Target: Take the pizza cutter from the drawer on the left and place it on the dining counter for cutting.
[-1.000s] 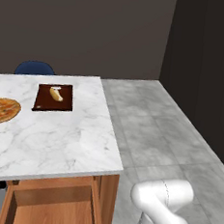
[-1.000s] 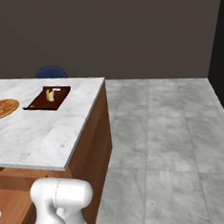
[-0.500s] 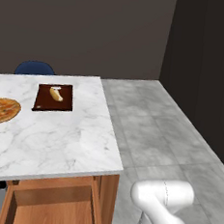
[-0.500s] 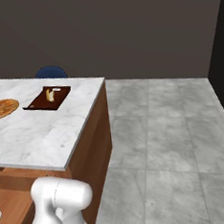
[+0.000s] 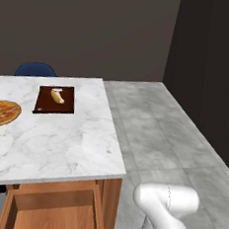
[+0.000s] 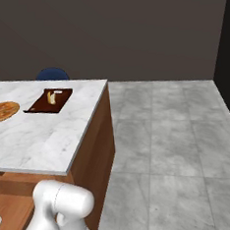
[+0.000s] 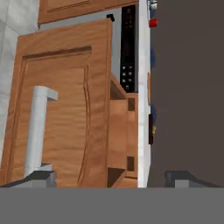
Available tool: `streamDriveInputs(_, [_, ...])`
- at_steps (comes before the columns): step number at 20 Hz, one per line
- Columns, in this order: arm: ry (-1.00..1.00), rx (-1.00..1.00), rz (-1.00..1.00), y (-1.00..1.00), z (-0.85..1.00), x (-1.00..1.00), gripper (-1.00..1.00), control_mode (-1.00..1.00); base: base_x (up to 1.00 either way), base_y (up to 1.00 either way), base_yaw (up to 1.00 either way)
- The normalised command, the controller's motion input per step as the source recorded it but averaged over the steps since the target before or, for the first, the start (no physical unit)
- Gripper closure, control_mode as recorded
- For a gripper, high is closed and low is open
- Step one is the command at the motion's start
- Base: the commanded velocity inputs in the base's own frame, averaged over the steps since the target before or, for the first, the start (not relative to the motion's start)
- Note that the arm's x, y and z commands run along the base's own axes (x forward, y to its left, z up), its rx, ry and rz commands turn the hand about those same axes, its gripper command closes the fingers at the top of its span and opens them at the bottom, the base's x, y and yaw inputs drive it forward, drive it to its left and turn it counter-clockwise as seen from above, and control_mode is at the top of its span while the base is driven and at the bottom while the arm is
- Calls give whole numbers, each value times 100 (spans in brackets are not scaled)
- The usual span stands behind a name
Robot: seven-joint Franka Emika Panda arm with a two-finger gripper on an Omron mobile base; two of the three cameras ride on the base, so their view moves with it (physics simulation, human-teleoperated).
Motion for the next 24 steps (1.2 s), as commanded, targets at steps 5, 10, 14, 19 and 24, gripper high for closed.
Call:
streamDriveInputs(5, [11, 10, -10, 0, 100, -15, -100, -100, 0, 0, 0])
streamDriveInputs(10, [3, 11, -12, -3, 100, -1, -100, -100, 0, 0, 0])
streamDriveInputs(14, [11, 16, -16, -23, 100, 3, -100, -100, 0, 0, 0])
streamDriveInputs(19, [17, 18, -16, -38, 100, 24, -100, -100, 0, 0, 0])
streamDriveInputs(24, [16, 21, -16, -38, 100, 41, -100, -100, 0, 0, 0])
